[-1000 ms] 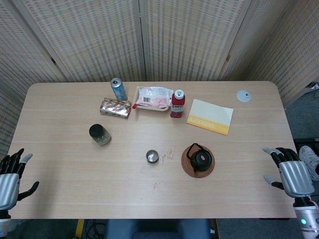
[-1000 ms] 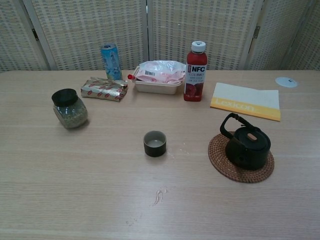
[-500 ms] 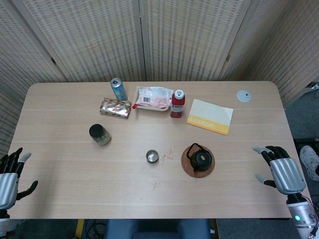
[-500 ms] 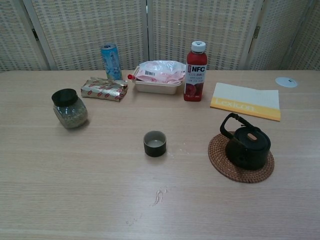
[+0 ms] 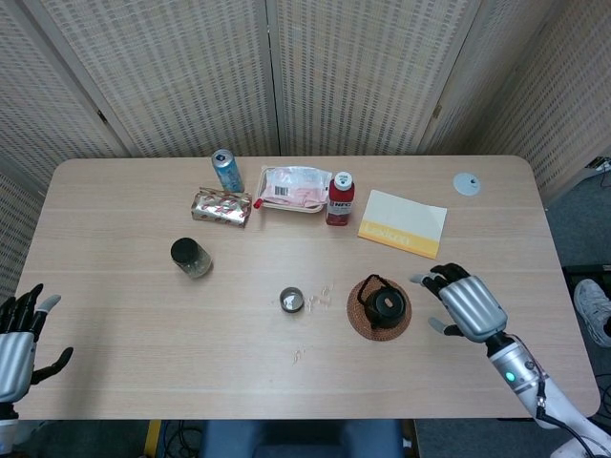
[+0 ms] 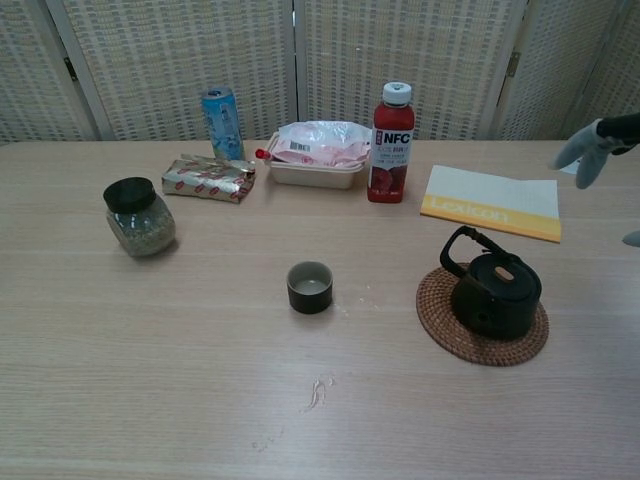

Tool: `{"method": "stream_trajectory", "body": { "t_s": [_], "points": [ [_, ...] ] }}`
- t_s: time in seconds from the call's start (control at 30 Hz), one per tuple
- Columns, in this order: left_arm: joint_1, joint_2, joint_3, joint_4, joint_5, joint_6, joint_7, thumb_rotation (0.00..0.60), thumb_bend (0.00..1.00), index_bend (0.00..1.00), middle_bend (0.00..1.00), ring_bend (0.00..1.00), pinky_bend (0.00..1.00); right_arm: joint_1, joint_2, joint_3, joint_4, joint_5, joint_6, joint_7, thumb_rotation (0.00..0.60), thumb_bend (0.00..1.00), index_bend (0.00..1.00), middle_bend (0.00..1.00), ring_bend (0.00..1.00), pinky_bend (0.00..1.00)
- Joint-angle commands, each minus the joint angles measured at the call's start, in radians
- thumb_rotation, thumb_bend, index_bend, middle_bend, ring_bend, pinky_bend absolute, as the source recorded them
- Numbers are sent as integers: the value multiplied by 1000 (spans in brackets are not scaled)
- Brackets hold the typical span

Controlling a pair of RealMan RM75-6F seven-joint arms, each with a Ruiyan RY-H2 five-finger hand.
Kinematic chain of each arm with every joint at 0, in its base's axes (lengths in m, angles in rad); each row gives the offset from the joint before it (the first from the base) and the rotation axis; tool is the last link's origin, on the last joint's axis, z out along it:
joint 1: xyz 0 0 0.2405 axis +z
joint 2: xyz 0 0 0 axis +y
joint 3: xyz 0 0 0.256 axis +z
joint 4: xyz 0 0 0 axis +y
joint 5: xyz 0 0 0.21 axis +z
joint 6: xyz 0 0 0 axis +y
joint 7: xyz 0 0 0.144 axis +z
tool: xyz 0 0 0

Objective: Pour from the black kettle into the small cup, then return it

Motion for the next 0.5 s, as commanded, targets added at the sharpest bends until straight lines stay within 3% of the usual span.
{"method": "stream_trajectory", "body": {
  "t_s": [0.03,0.5],
  "points": [
    [1,3,1,-4,-3,-2,4,600,250,145,3,62,0,72,-39,31,10,40,-87,16,600,110,239,343,196,221],
    [9,17,5,-18,-14,-5,11,600,251,169,3,62,0,278,-140,77,70,138,-312,31,600,64,241,326,194,149]
  ]
}}
